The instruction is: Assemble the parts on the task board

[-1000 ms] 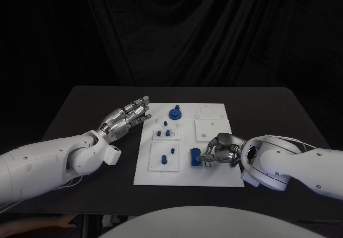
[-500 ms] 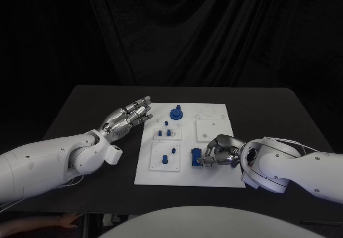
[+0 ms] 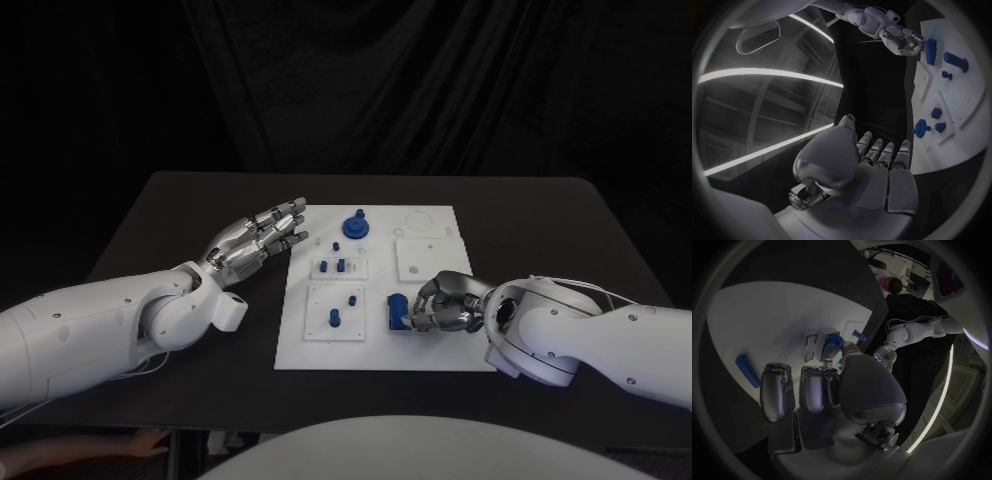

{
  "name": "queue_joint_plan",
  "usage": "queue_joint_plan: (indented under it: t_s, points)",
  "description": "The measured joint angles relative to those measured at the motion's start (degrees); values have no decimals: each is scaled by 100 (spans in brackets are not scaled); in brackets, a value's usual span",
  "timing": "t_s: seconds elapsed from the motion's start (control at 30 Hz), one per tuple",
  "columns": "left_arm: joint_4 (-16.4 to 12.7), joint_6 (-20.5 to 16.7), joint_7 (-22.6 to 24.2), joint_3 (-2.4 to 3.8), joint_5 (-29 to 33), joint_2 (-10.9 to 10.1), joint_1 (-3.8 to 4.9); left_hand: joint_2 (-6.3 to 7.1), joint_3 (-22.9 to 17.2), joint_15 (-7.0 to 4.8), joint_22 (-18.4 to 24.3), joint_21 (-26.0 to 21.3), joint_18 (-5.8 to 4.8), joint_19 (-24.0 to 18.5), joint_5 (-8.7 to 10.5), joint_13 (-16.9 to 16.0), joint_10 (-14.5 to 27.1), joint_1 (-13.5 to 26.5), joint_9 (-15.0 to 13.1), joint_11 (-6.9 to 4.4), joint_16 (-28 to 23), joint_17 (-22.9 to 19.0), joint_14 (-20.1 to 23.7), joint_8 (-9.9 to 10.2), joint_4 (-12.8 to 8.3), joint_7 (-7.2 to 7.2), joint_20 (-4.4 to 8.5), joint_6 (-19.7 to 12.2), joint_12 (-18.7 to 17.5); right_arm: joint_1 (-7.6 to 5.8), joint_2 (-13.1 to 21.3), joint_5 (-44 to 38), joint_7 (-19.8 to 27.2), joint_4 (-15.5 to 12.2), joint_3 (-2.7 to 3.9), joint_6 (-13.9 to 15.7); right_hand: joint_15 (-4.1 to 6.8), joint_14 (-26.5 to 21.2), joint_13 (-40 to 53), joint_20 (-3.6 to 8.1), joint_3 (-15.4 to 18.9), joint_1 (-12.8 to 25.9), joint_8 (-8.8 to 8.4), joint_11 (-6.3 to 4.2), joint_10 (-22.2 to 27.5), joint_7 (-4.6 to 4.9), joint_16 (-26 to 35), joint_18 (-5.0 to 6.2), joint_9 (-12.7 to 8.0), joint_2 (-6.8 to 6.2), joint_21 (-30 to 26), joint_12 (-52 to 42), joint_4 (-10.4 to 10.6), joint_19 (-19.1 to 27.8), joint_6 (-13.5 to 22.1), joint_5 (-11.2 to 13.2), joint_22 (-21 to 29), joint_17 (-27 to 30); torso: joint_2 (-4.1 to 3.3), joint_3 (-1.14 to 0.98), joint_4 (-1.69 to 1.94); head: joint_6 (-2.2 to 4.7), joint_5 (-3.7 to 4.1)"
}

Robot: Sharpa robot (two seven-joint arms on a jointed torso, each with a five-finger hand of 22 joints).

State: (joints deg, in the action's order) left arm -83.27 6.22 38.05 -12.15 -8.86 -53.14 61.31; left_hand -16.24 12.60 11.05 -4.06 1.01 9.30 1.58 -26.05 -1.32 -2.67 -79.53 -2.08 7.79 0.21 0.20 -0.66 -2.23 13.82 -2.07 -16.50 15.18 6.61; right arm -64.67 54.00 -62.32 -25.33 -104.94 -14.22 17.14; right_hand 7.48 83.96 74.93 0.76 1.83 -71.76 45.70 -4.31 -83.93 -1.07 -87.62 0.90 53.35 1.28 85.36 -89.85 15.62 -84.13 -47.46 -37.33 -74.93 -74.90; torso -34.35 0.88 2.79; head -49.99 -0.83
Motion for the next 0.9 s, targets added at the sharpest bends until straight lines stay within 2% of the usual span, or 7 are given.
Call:
queue_joint_plan:
  t_s: [0.17,0.23,0.27,0.47,0.67,0.77,0.9]
  points:
    - [9,15,-19,0,0,1,0,0,0,2,0,0,0,0,0,0,0,0,0,0,0,0,2,0,0,0,0,0,9,13,-11,-4,20,45,0,0,0,0,0,17,-155,-110,0,0,0,0,0,0,7,-51,0,0,34,17,0,-389,0,0,2,-1,0,0,-4]
    - [12,18,-24,0,0,4,0,0,0,2,0,0,0,0,0,0,0,0,0,0,0,0,2,0,0,0,0,0,24,14,-11,-6,23,59,2,-2,0,0,0,17,-155,-173,0,0,0,20,0,0,15,-67,0,0,34,17,20,-392,0,0,3,-1,0,0,-4]
    - [15,20,-27,0,0,7,0,0,0,2,0,0,0,0,0,0,0,0,0,0,0,0,2,0,0,0,0,0,24,15,-12,-7,24,65,3,-4,0,0,0,17,-167,-189,0,0,0,20,0,-1,15,-90,0,0,23,17,20,-307,0,0,3,-2,0,0,-4]
    - [20,34,-43,0,0,18,-1,0,0,2,-4,0,0,0,0,1,0,0,0,0,0,0,2,0,0,1,0,-1,24,26,-30,-12,27,76,4,-78,0,0,0,16,-201,-303,0,0,0,20,0,0,22,-265,0,0,-12,17,20,919,1,0,2,-6,0,0,9]
    - [24,43,-53,0,0,18,-1,0,0,2,-4,0,0,0,0,1,0,0,1,0,0,0,2,0,0,-18,0,18,24,36,-37,-14,25,84,4,-217,0,0,-1,16,-38,-341,0,0,0,42,0,0,37,-303,-38,0,-63,17,-1,1941,1,0,1,-7,-3,0,3]
    - [24,48,-57,0,0,18,-1,0,0,2,-4,0,0,0,0,1,0,0,1,0,0,0,2,1,0,-19,1,19,24,37,-36,-16,23,87,4,-274,0,0,-1,16,-15,-341,0,0,0,42,0,0,43,-303,-39,0,-51,17,-1,2106,1,0,1,-6,-7,0,-7]
    - [24,53,-60,0,0,12,-1,0,0,2,-7,0,-1,-1,0,1,0,0,1,0,0,0,2,1,0,-19,0,19,24,39,15,-18,25,54,4,-289,0,0,-1,16,31,-320,0,0,0,42,0,0,43,-324,-38,0,-23,17,-1,2149,1,0,2,-3,-9,0,-15]
